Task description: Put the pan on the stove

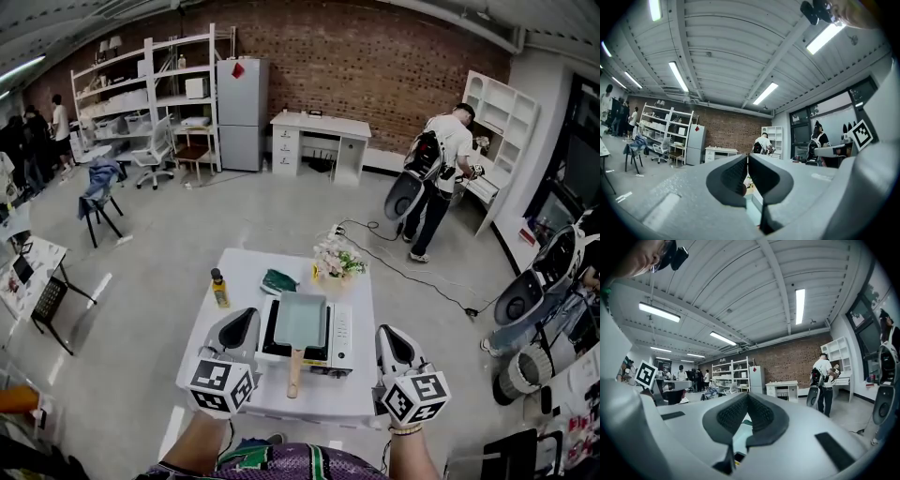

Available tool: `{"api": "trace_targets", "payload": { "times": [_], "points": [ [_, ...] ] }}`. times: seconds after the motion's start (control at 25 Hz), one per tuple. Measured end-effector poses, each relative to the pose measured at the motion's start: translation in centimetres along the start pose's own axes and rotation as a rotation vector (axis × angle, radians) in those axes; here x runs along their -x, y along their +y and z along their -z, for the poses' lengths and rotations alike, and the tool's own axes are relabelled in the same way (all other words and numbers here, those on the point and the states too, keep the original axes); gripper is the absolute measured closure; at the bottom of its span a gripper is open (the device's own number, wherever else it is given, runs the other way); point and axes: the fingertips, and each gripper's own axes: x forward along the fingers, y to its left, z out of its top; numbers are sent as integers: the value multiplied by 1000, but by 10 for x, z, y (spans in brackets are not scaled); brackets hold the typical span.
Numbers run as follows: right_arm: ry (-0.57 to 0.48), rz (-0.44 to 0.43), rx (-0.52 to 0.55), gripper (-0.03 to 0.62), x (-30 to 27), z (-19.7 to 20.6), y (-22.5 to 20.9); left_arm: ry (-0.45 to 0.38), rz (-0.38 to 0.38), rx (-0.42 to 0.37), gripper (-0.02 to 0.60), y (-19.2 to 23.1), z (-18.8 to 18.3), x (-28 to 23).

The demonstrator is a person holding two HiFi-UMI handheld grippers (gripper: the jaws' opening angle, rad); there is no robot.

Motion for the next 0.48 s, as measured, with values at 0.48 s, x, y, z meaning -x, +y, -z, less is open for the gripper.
{"api": "trace_targets", "payload": {
  "times": [0.48],
  "points": [
    [-18,38,1,594,3,4,-8,5,28,0,563,-8,8,-4]
  ]
}}
